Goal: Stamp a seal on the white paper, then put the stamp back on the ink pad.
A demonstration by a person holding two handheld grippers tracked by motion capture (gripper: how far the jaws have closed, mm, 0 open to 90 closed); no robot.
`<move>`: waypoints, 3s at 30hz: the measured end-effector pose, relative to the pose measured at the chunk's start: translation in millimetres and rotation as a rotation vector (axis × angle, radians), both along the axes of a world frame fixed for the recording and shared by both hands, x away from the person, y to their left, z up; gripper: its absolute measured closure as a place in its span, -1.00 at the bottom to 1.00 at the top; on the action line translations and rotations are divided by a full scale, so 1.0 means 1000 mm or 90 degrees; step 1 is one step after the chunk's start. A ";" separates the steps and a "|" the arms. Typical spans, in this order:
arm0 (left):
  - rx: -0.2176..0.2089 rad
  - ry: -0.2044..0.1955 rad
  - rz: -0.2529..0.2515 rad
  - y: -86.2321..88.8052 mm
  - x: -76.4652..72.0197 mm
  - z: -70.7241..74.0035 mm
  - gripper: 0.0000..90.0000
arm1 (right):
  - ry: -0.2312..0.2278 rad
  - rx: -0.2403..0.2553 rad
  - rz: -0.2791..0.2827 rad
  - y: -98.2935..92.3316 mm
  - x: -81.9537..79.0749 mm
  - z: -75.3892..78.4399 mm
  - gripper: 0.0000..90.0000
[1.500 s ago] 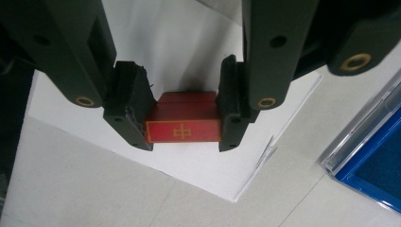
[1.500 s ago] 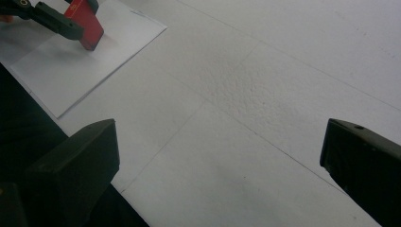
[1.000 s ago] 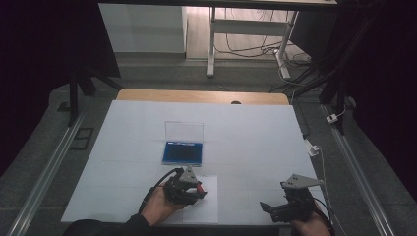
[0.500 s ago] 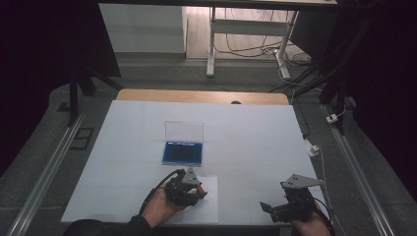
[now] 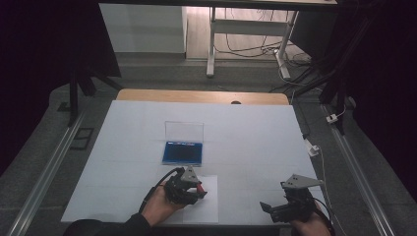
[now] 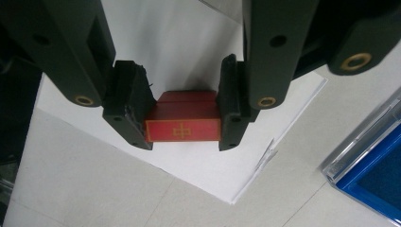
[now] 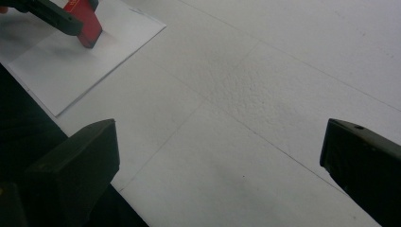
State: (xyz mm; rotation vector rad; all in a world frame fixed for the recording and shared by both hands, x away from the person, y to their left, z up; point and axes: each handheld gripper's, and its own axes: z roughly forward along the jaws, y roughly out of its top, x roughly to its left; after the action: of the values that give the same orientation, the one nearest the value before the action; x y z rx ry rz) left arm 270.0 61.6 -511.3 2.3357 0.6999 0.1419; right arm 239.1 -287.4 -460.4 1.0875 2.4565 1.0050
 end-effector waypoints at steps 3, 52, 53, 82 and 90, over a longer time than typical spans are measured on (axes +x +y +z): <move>-0.003 0.009 -0.003 0.001 0.002 0.001 0.29 | -0.001 0.003 0.000 0.000 0.000 0.000 -1.00; -0.034 -0.012 0.068 0.049 0.014 0.040 0.29 | -0.002 0.001 0.002 0.000 0.000 0.000 -1.00; -0.036 -0.012 0.071 0.051 0.014 0.040 0.29 | -0.002 0.001 0.002 0.000 0.000 0.000 -1.00; -0.036 -0.021 0.143 0.071 0.043 0.041 0.29 | -0.003 0.002 0.002 -0.001 -0.001 0.000 -1.00; -0.033 -0.026 0.153 0.073 0.053 0.040 0.29 | -0.001 0.004 -0.002 -0.001 -0.001 0.000 -1.00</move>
State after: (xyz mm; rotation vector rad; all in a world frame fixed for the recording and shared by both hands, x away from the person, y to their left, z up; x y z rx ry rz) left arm 323.1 135.1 -471.8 2.1865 0.9512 0.2743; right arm 238.4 -287.9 -460.7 1.0910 2.4521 1.0127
